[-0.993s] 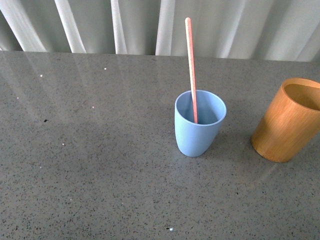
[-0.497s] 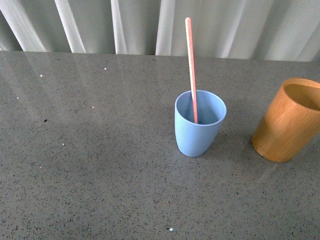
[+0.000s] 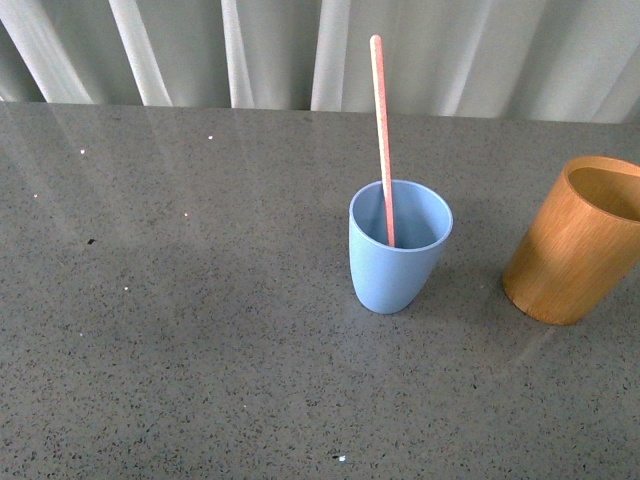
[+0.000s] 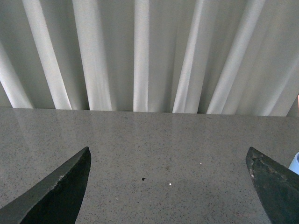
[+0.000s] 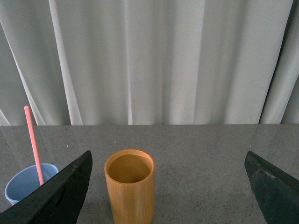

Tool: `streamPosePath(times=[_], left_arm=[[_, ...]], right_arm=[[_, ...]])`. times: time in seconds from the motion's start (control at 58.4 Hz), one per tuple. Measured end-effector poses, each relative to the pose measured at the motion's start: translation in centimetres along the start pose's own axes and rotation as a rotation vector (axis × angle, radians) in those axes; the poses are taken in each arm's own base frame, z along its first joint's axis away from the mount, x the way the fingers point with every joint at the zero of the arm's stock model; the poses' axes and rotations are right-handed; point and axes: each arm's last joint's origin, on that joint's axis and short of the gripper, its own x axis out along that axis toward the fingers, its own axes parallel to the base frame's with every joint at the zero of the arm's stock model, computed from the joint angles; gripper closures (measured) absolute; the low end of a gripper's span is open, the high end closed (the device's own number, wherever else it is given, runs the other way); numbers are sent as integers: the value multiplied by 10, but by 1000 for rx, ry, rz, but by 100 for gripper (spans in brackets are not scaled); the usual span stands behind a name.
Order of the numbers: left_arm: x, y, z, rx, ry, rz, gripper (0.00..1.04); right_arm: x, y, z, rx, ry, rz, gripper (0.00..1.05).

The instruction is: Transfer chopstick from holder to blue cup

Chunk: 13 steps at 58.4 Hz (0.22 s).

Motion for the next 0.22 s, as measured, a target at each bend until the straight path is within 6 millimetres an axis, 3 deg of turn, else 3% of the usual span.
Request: streamPosePath(times=[0.223], left_arm=[[0,0,0,0,0,0,7]], right_arm=[[0,0,0,0,0,0,10]])
